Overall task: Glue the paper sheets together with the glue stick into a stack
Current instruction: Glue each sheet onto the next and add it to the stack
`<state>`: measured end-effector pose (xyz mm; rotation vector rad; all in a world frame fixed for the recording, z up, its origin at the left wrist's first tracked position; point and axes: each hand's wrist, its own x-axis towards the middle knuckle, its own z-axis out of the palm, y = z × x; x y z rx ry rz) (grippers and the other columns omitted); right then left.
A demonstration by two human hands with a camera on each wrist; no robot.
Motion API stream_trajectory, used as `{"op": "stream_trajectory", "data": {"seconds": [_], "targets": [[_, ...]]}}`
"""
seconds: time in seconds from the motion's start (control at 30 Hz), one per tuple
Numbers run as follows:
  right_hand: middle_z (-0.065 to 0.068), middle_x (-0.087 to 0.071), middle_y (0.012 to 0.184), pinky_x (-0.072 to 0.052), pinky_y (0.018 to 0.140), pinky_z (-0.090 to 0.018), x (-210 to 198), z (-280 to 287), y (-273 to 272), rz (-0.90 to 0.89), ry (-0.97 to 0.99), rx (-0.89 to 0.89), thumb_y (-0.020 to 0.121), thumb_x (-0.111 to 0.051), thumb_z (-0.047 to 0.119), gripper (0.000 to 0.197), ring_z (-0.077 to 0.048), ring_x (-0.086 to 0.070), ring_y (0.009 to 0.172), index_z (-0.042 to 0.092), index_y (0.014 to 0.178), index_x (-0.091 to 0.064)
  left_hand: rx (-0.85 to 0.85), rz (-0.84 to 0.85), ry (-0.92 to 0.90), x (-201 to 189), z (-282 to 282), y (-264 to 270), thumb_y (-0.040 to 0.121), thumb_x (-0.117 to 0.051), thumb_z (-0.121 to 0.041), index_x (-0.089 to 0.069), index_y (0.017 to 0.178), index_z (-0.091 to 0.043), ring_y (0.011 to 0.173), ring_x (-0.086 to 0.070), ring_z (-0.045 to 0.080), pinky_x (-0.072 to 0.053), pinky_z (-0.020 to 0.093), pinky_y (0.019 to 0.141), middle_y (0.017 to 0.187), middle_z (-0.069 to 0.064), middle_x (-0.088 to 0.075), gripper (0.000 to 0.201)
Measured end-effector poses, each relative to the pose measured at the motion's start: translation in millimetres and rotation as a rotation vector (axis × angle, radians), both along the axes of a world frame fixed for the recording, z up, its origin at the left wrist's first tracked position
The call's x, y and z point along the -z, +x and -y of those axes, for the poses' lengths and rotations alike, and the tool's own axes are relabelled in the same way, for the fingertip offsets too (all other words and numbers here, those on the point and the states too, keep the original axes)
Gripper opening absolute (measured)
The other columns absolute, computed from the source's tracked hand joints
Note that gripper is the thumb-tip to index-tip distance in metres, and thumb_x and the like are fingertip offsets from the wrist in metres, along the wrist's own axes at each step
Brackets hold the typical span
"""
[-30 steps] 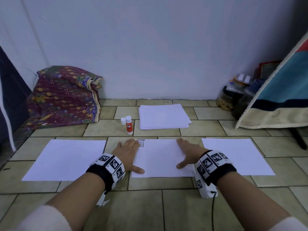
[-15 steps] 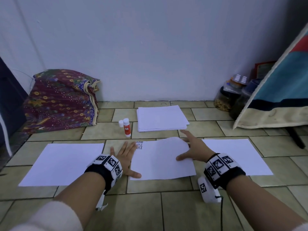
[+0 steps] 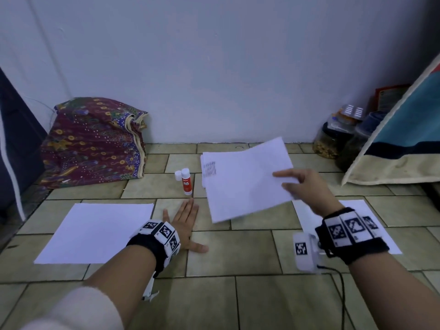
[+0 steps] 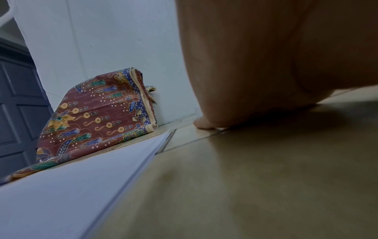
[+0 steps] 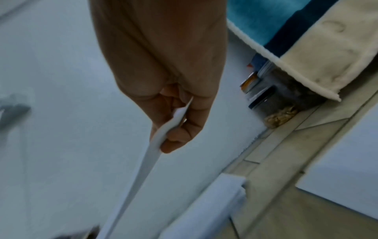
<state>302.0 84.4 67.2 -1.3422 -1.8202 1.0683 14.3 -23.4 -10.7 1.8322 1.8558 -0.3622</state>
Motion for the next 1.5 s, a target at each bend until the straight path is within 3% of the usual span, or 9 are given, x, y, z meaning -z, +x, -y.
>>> {"op": "stream_trajectory", "data": {"seconds": [0.2,0.27,0.33,0.43,0.57,0.67,0.77,1.13,1.5], "targets": [[-0.008,-0.063,0.097,-0.045,0.055,-0.020,2,-63,-29,-0.009,0.058,0.177,0.085,-0.054,-0.010,0.037,-0.015,-0.052,0.061,0.015,0.107,-0.070,-0.005,-0.010,-0.016,0,-2,-1,0.001,-0.005,-0.104,0.026,0.147,-0.010,0.143,0.029,0.017,0.013,0.063,0.109,0.154,0.001,0.035,0.177],[-0.007,-0.061,0.093,-0.043,0.056,-0.018,12,-83,-46,0.065,0.007,0.196,0.087,-0.054,-0.007,0.037,-0.011,-0.050,0.058,0.017,0.111,-0.070,-0.017,-0.005,-0.025,0,-1,-1,0.030,-0.032,-0.103,0.025,0.148,-0.010,0.143,0.029,0.017,0.013,0.063,0.111,0.154,0.001,0.034,0.161],[-0.007,-0.059,0.094,-0.042,0.056,-0.014,23,-98,-59,0.146,-0.050,0.177,0.088,-0.055,-0.004,0.036,-0.014,-0.053,0.065,0.018,0.113,-0.069,-0.019,0.000,-0.031,0,-1,-2,0.047,-0.043,-0.095,0.025,0.148,-0.010,0.142,0.029,0.017,0.013,0.063,0.111,0.154,0.002,0.034,0.148],[-0.010,-0.062,0.101,-0.046,0.062,-0.017,34,-113,-72,0.261,-0.077,0.161,0.089,-0.052,-0.004,0.038,-0.021,-0.057,0.082,0.020,0.113,-0.070,-0.010,0.011,-0.044,1,-3,-3,0.004,-0.017,-0.103,0.025,0.148,-0.012,0.142,0.030,0.016,0.014,0.063,0.109,0.154,0.000,0.034,0.175],[-0.010,-0.059,0.126,-0.044,0.080,-0.025,44,-121,-83,0.477,-0.062,0.119,0.089,-0.042,-0.004,0.041,-0.026,-0.058,0.103,0.018,0.116,-0.065,-0.018,0.026,-0.037,7,-7,-6,-0.003,-0.001,-0.101,0.027,0.147,-0.014,0.141,0.031,0.015,0.017,0.062,0.107,0.153,-0.002,0.036,0.176],[-0.012,-0.053,0.132,-0.042,0.085,-0.028,50,-123,-87,0.651,-0.052,0.069,0.092,-0.044,-0.001,0.038,-0.027,-0.054,0.113,0.012,0.125,-0.057,-0.017,0.005,-0.043,9,-8,-8,0.026,-0.028,-0.105,0.027,0.147,-0.014,0.141,0.031,0.016,0.017,0.063,0.108,0.153,-0.001,0.036,0.162],[-0.012,-0.049,0.135,-0.041,0.091,-0.028,54,-125,-88,0.780,-0.037,0.018,0.092,-0.046,0.001,0.039,-0.027,-0.052,0.120,0.012,0.128,-0.055,-0.022,-0.010,-0.036,7,-5,-5,0.070,-0.060,-0.076,0.026,0.147,-0.012,0.142,0.031,0.017,0.016,0.063,0.110,0.154,0.000,0.035,0.132],[-0.013,-0.032,0.147,-0.029,0.107,-0.034,46,-117,-88,1.005,-0.042,-0.011,0.095,-0.045,0.022,0.046,-0.031,-0.024,0.138,0.031,0.139,-0.040,-0.022,-0.020,-0.049,10,-6,-7,0.058,-0.056,-0.085,0.024,0.149,-0.013,0.142,0.030,0.016,0.016,0.062,0.109,0.154,-0.001,0.034,0.140],[-0.016,0.017,0.158,-0.012,0.118,-0.052,45,12,-31,1.266,-0.234,-0.252,0.058,-0.076,0.068,0.142,-0.031,0.014,0.146,0.003,0.150,0.010,-0.020,-0.104,-0.049,9,-8,-2,0.058,-0.052,-0.087,0.025,0.148,-0.010,0.143,0.027,0.018,0.009,0.063,0.112,0.154,0.001,0.034,0.141]]}}
